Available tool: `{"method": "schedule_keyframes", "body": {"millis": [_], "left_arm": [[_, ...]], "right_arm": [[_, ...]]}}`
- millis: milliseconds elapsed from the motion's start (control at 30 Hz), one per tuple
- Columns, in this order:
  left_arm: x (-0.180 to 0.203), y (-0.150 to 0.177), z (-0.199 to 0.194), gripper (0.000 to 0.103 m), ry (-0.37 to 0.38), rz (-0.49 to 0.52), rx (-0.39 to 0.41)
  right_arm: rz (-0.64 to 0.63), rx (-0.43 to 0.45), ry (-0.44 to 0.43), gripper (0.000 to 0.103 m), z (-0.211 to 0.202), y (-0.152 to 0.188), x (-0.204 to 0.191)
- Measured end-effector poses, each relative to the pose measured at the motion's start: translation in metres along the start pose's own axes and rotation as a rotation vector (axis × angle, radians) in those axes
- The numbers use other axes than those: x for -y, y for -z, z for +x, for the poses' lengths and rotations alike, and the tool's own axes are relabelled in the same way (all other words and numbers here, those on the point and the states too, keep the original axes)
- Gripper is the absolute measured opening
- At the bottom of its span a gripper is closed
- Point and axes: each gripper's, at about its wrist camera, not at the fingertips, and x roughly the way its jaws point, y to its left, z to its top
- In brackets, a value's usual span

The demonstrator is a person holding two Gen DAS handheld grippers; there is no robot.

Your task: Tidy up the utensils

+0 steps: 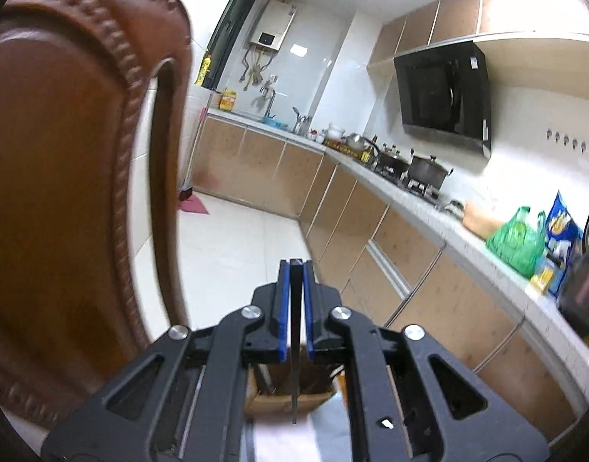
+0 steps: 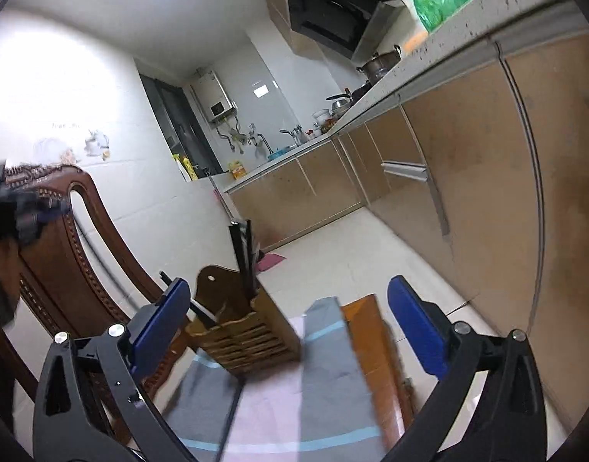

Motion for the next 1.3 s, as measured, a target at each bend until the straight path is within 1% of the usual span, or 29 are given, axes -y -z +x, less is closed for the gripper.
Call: {"method": "schedule_keyframes", "body": {"millis": [100, 233, 267, 333, 467, 533, 567, 667, 800, 900, 1033, 1100, 1200, 1300], "left_arm": [[0.0, -0.004, 0.033, 0.006, 0.01, -0.029, -0.013], [-0.012, 0.009, 0.081, 0.006, 0.004, -0.075, -0.042], [-0.018, 0.019, 0.098, 0.006, 0.0, -0.091, -0.068], [-0.028, 0.035, 0.118, 0.006, -0.02, -0.111, -0.079], [-0.046, 0.064, 0.145, 0.007, -0.033, -0.159, -0.137], [-0.053, 0.069, 0.147, 0.007, -0.007, -0.196, -0.15], [-0.053, 0.067, 0.145, 0.007, 0.003, -0.206, -0.141], [-0.049, 0.055, 0.132, 0.007, 0.018, -0.2, -0.109], [-0.04, 0.032, 0.112, 0.007, 0.012, -0.158, -0.06], [-0.036, 0.022, 0.096, 0.007, 0.016, -0.151, -0.032], [-0.035, 0.013, 0.081, 0.007, 0.011, -0.142, -0.014], [-0.036, 0.013, 0.079, 0.007, 0.005, -0.131, -0.02], [-0.039, 0.019, 0.089, 0.007, -0.009, -0.13, -0.048], [-0.04, 0.036, 0.113, 0.007, -0.031, -0.122, -0.122]], "right_arm": [[0.029, -0.03, -0.005, 0.1, 0.002, -0.001, 0.006], [0.013, -0.032, -0.015, 0.1, 0.001, 0.002, 0.007], [0.007, -0.03, -0.016, 0.1, 0.001, 0.002, 0.007], [-0.004, -0.033, -0.022, 0.1, 0.001, 0.002, 0.004], [-0.027, -0.046, -0.029, 0.1, 0.003, 0.003, 0.001], [-0.033, -0.05, -0.027, 0.1, 0.004, 0.004, 0.001], [-0.029, -0.053, -0.026, 0.1, 0.004, 0.004, 0.002], [-0.006, -0.068, -0.029, 0.1, 0.008, 0.004, 0.005], [0.001, -0.08, -0.033, 0.1, 0.013, 0.008, 0.005], [0.004, -0.089, -0.041, 0.1, 0.015, 0.01, 0.003], [0.0, -0.092, -0.045, 0.1, 0.017, 0.011, 0.001], [0.0, -0.095, -0.046, 0.1, 0.017, 0.012, 0.001], [-0.005, -0.098, -0.046, 0.1, 0.018, 0.013, -0.001], [-0.008, -0.101, -0.045, 0.1, 0.019, 0.013, -0.002]]}}
